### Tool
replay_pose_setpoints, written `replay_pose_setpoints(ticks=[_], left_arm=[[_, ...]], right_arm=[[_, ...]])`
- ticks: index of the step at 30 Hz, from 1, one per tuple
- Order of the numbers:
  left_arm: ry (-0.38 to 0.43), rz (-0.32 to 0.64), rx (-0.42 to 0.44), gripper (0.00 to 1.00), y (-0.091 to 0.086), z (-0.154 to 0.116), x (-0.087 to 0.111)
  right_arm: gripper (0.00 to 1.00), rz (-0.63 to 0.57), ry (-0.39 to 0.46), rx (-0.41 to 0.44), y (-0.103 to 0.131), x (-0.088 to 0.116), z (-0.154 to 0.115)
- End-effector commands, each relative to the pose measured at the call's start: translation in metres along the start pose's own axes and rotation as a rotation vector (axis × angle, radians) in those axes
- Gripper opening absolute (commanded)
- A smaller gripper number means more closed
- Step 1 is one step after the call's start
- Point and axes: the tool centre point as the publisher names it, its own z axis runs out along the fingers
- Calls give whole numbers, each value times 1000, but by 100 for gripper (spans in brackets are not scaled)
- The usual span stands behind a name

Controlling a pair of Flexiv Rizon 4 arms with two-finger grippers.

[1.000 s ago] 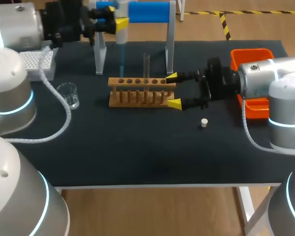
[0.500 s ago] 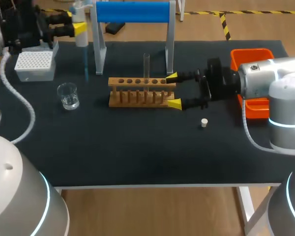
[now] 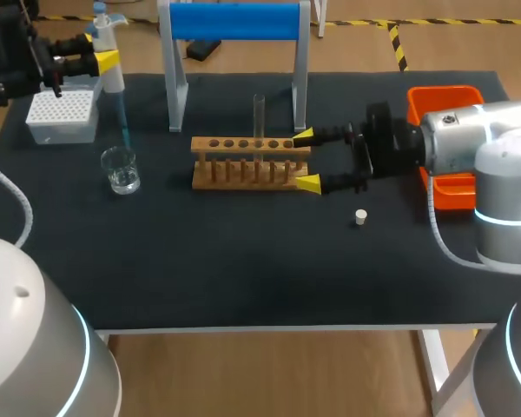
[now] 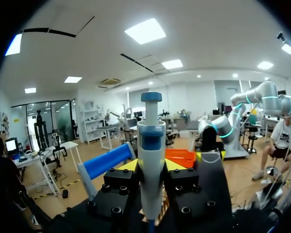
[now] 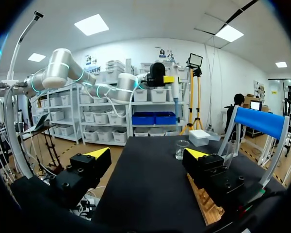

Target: Invert the test tube, pick up the pipette, mount the tip to pipette, aspirate from beaker and dispense into the tube, eject the tip, return the pipette, and cap with the stopper.

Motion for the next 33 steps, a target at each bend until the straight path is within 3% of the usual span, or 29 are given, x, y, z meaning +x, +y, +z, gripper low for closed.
replay_pose_setpoints(ticks=[1, 33], left_arm=[[-2, 1, 2, 0, 2, 0, -6], [-9, 0, 1, 0, 2, -1, -6]], right_arm=[[100, 0, 1, 3, 0, 0, -1], [100, 0, 1, 3, 0, 0, -1]])
